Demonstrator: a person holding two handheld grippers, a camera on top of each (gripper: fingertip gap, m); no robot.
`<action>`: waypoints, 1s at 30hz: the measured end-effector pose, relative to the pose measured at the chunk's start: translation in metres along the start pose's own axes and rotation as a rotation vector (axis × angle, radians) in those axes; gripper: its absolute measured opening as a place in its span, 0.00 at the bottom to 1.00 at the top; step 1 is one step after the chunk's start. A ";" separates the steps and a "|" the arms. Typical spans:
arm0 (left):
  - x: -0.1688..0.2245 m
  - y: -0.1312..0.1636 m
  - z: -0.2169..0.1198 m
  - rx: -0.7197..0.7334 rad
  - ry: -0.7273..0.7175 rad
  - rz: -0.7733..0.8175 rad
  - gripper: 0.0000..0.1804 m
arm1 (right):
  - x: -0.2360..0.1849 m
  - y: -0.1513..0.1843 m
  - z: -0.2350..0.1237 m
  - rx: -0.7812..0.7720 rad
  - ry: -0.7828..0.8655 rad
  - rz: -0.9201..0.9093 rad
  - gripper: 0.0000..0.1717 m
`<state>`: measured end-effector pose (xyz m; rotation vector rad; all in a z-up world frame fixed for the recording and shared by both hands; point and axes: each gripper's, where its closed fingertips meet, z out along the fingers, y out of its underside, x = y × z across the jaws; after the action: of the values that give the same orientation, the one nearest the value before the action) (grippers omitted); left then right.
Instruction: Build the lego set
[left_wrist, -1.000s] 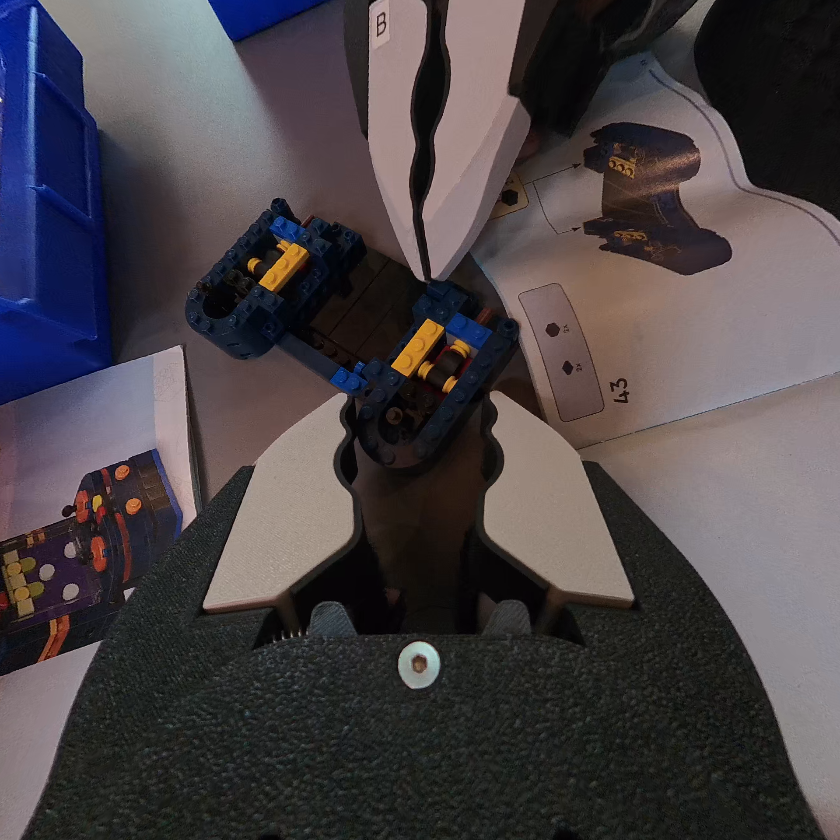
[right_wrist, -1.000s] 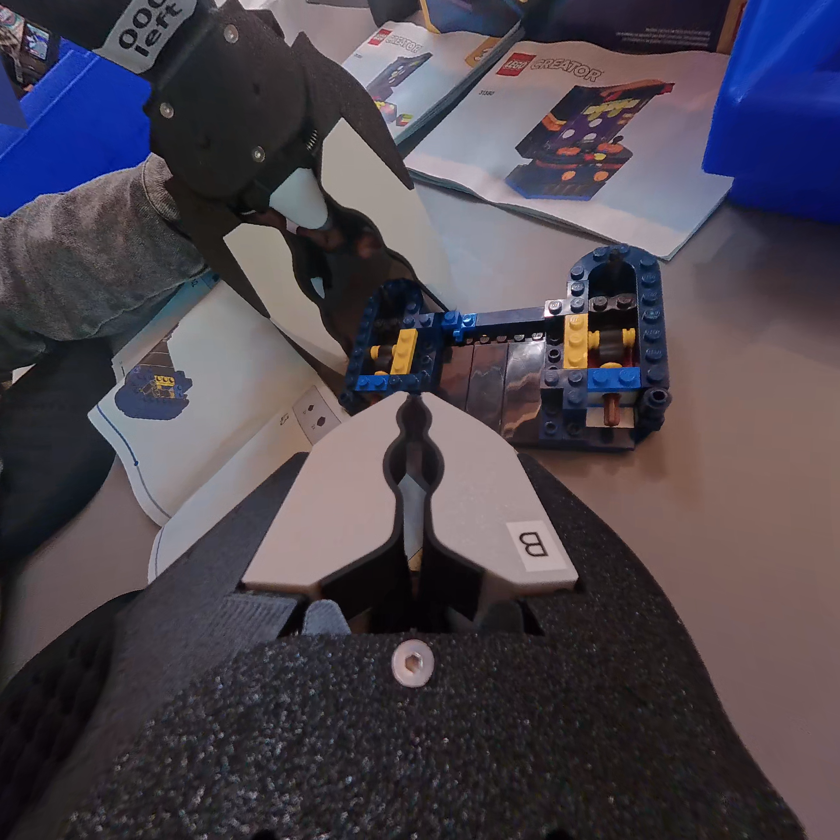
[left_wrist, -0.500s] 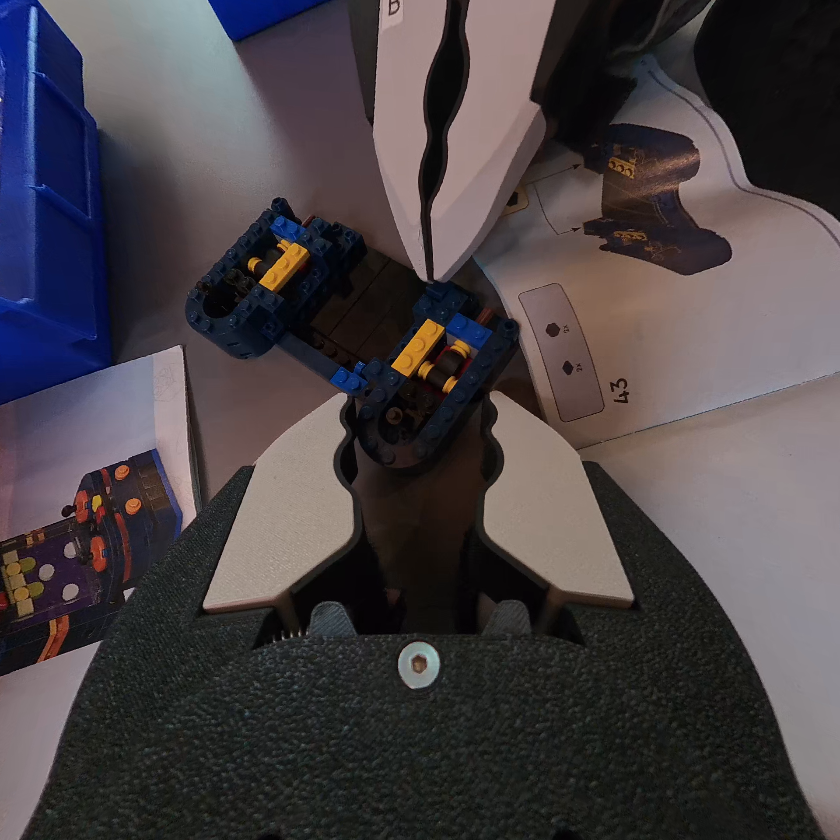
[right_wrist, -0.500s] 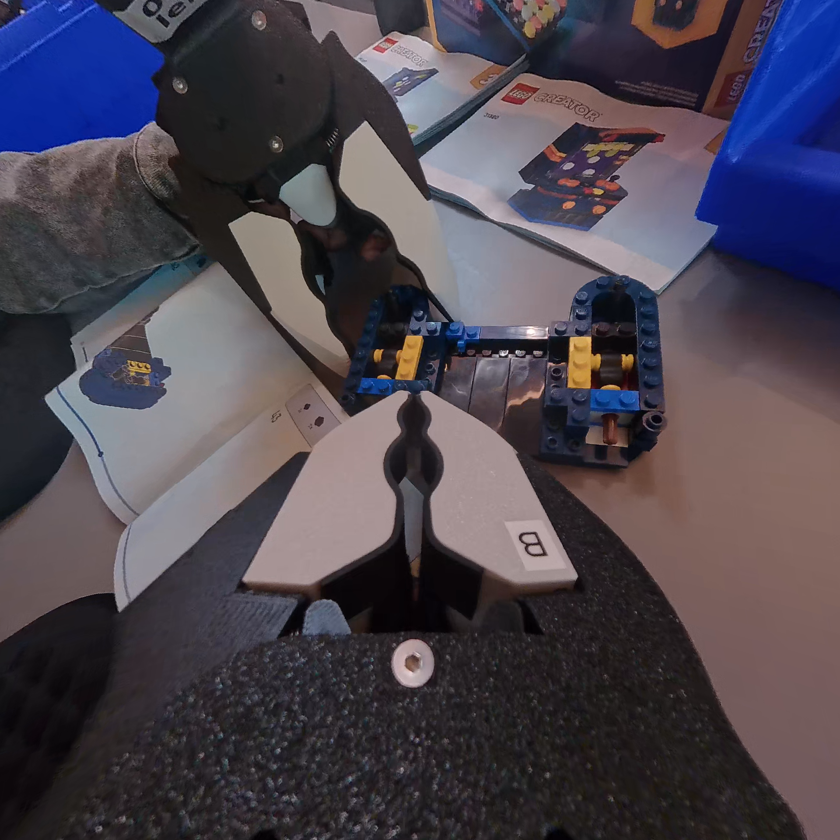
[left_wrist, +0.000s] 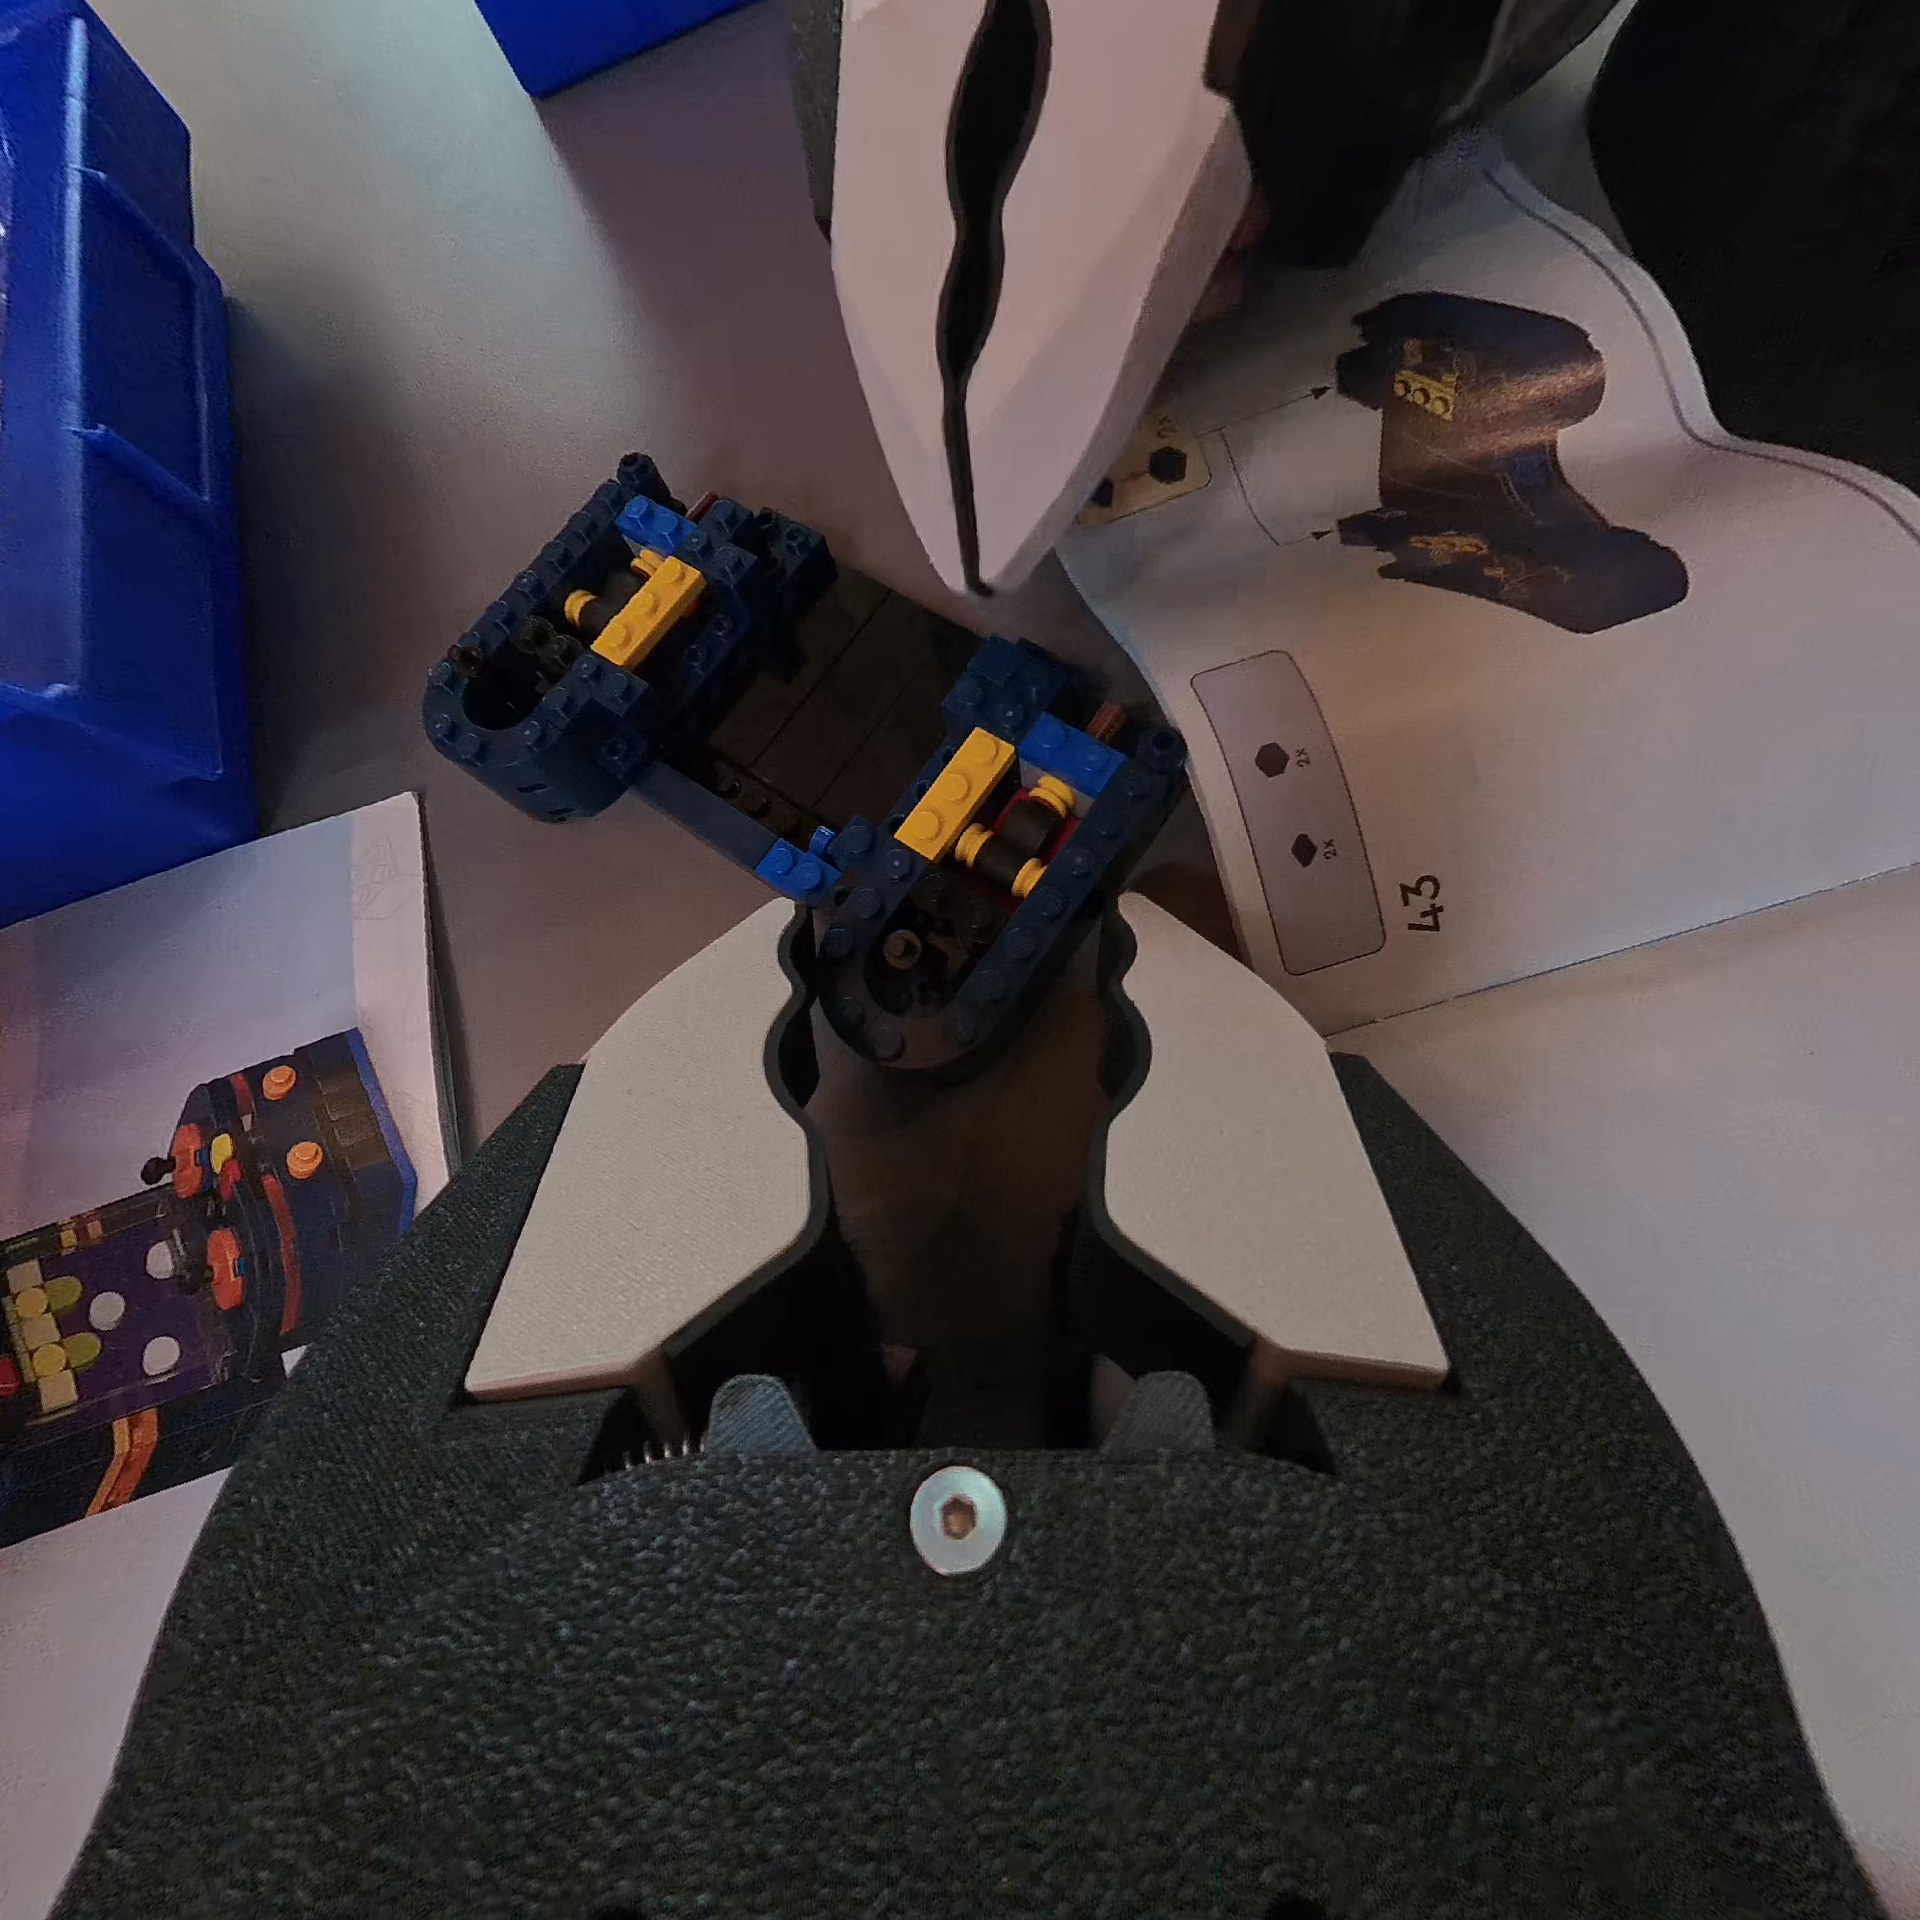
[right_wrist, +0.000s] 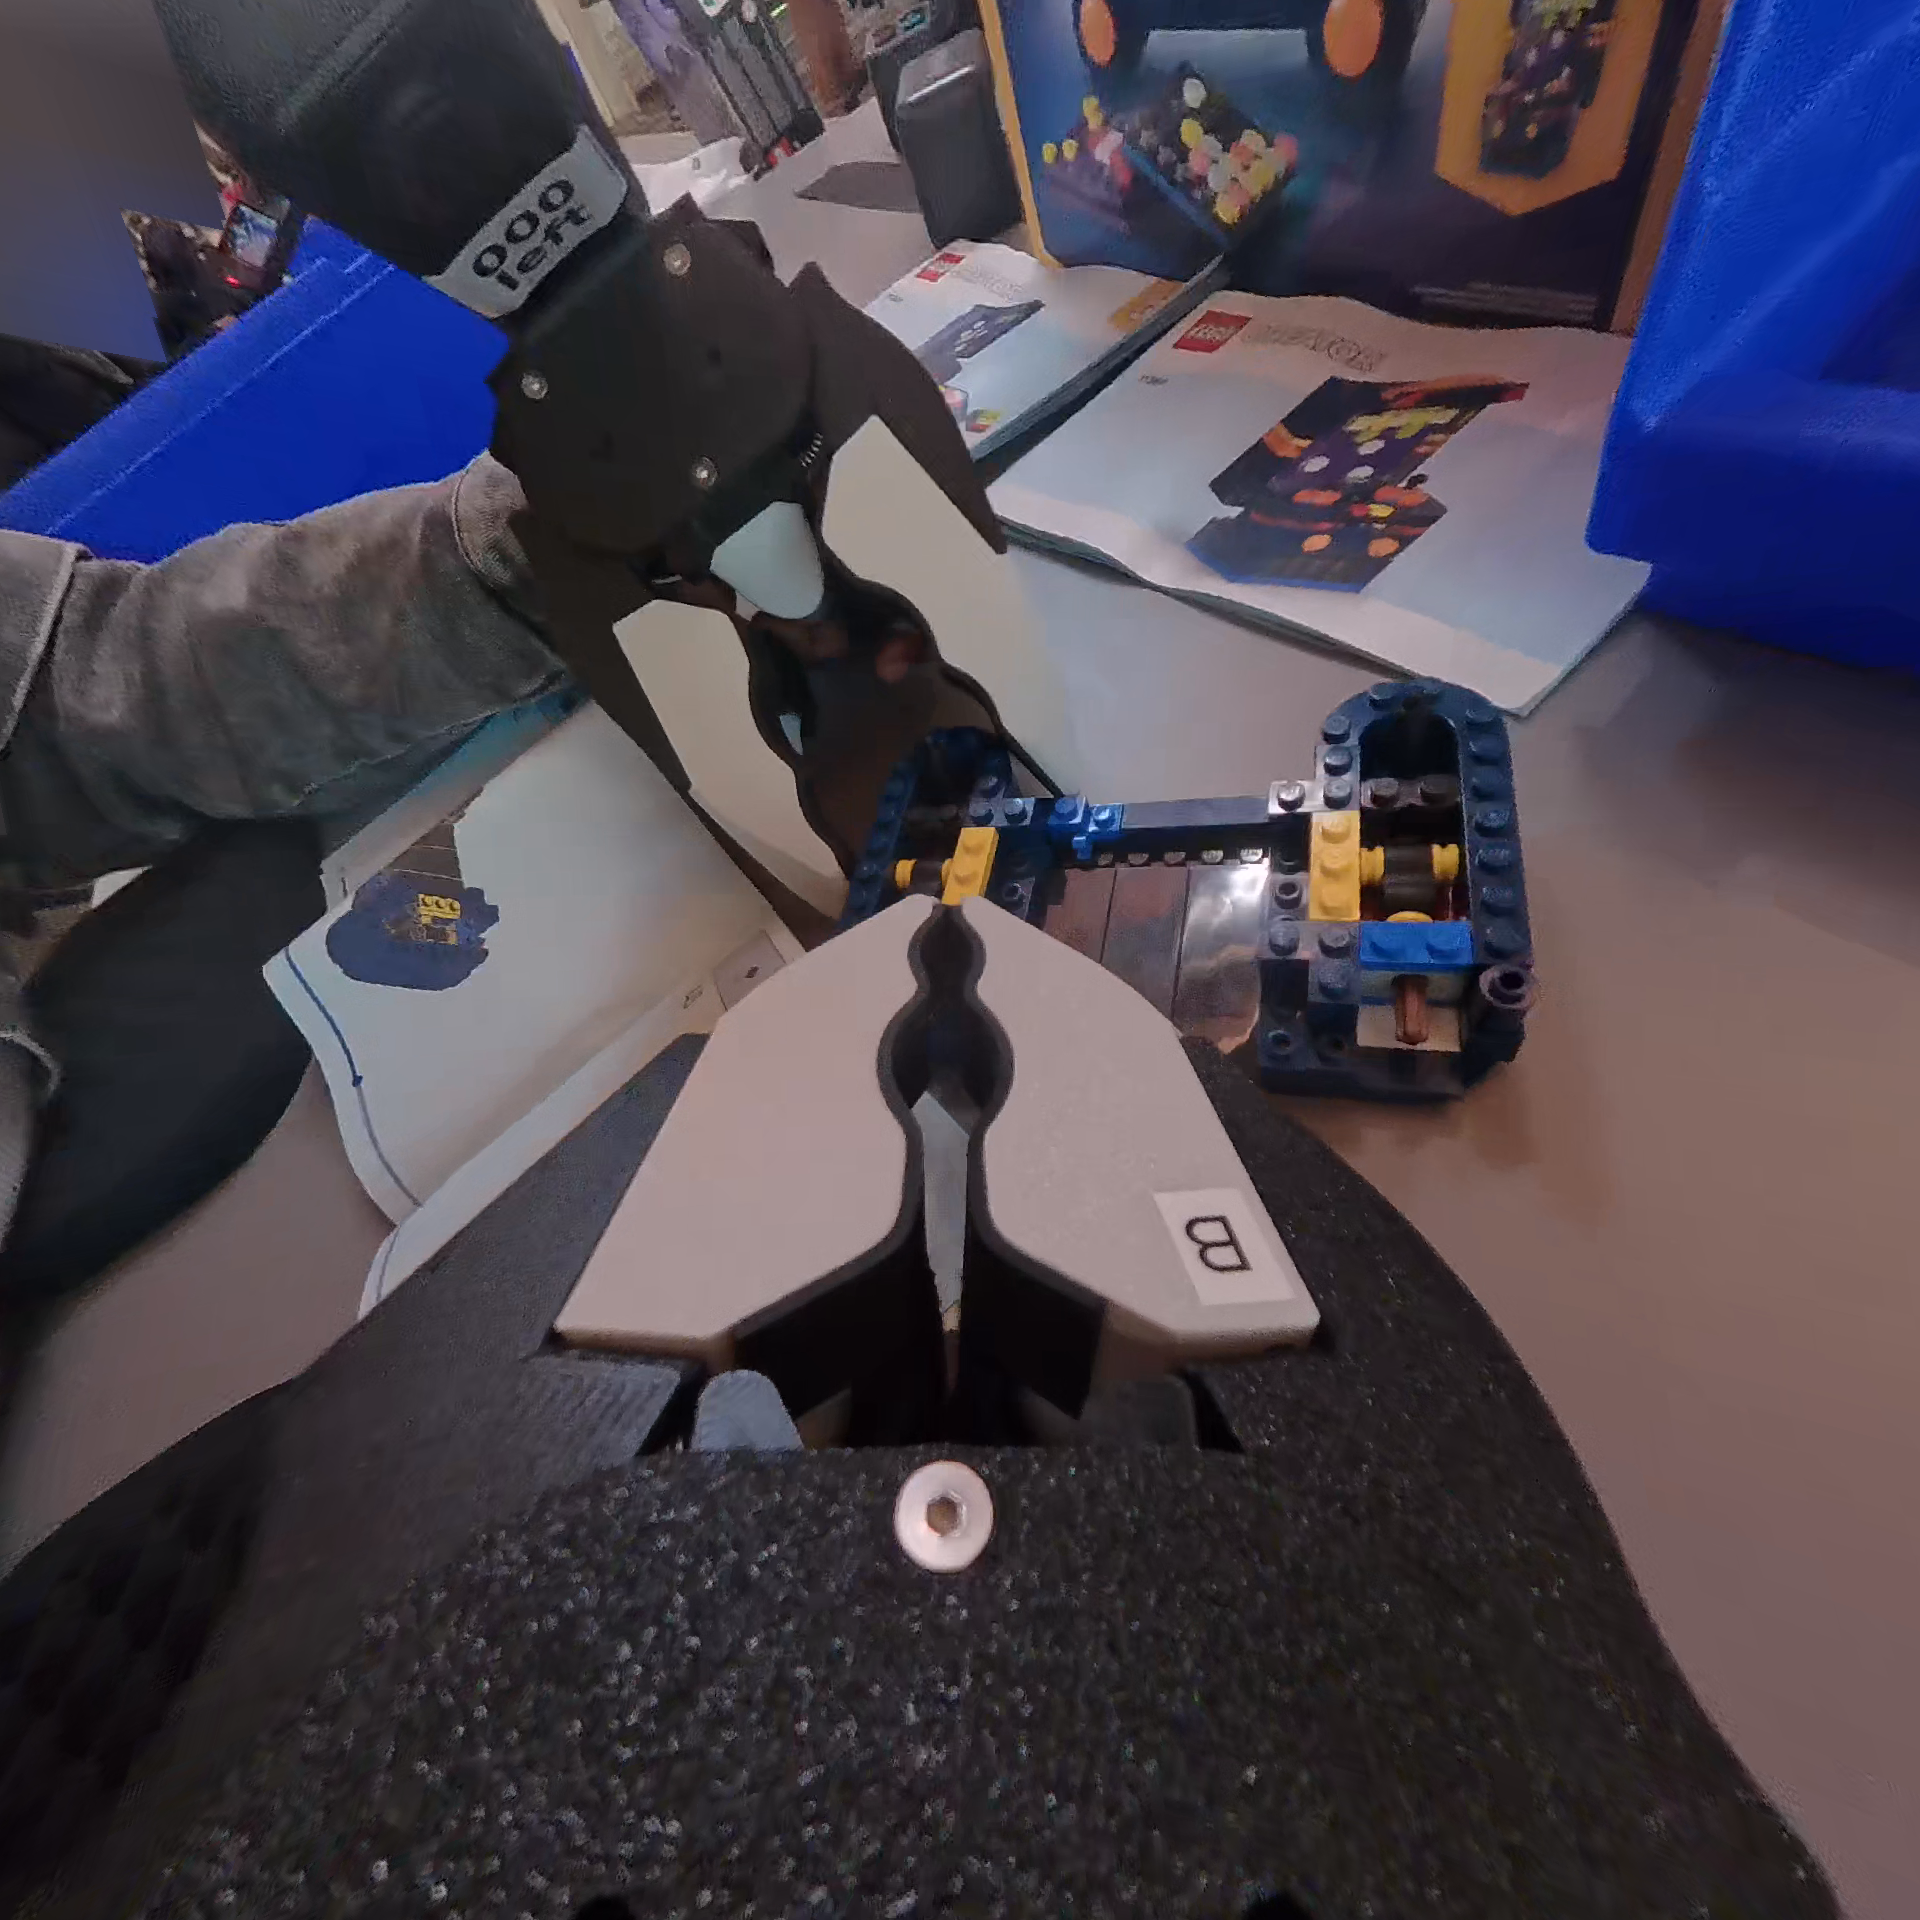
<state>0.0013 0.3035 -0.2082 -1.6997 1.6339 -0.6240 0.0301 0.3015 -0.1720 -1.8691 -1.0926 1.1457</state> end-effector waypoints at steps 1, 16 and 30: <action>0.000 0.000 0.000 0.000 0.001 0.000 0.29 | 0.000 0.001 0.000 -0.007 -0.004 0.004 0.00; 0.000 0.000 0.000 0.000 0.003 -0.001 0.29 | 0.000 0.013 0.009 -0.101 -0.020 0.069 0.00; 0.000 0.000 0.000 -0.001 0.002 -0.004 0.28 | -0.001 0.007 0.001 -0.035 -0.139 0.213 0.00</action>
<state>0.0012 0.3034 -0.2085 -1.7040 1.6326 -0.6270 0.0312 0.2979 -0.1776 -1.9948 -1.0116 1.4028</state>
